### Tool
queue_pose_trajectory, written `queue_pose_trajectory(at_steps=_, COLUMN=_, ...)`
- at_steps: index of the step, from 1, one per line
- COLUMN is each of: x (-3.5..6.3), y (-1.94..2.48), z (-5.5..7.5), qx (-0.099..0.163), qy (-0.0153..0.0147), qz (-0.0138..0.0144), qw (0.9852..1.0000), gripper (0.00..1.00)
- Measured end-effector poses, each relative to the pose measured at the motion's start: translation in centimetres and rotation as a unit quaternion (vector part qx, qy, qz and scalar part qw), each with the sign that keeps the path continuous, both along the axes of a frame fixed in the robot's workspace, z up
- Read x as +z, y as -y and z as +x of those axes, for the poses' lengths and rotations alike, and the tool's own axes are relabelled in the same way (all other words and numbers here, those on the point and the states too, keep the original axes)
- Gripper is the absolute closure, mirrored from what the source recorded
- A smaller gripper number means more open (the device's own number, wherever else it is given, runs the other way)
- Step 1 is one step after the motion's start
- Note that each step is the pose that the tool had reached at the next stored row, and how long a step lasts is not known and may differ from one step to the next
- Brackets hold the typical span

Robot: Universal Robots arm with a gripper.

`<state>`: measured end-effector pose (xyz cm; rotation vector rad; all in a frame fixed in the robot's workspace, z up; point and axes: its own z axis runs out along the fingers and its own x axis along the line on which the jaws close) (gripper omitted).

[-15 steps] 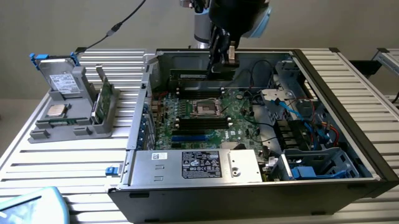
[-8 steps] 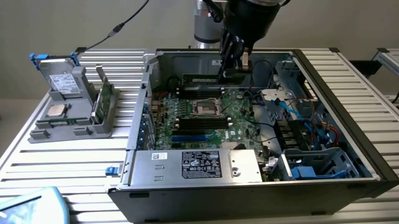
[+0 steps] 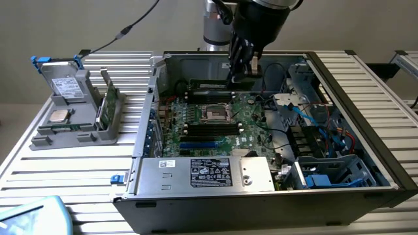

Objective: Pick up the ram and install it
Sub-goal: 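Pick up the ram and move it above insertion slot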

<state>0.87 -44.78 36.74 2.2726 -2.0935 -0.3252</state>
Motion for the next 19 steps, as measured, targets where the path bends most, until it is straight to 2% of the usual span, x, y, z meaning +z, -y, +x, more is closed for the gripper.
queue_pose_trajectory(at_steps=5, x=-0.13, y=-0.15, z=0.1, qx=-0.002, qy=0.0008, qz=-0.0251, qw=0.9997, gripper=0.86)
queue_pose_trajectory(at_steps=7, x=-0.21, y=-0.3, z=0.2, qx=-0.002, qy=0.0018, qz=-0.0315, qw=0.9995, gripper=0.86)
queue_pose_trajectory(at_steps=10, x=-0.35, y=-0.69, z=0.2, qx=-0.003, qy=0.0035, qz=-0.0383, qw=0.9993, gripper=0.86)
queue_pose_trajectory(at_steps=16, x=-0.75, y=-1.93, z=0.2, qx=-0.003, qy=0.0077, qz=-0.0451, qw=0.9989, gripper=0.86)
queue_pose_trajectory(at_steps=17, x=-0.82, y=-2.08, z=0.2, qx=-0.003, qy=0.0078, qz=-0.0475, qw=0.9988, gripper=0.86)
queue_pose_trajectory(at_steps=19, x=-0.95, y=-2.38, z=0.2, qx=-0.003, qy=0.0082, qz=-0.0547, qw=0.9985, gripper=0.86)
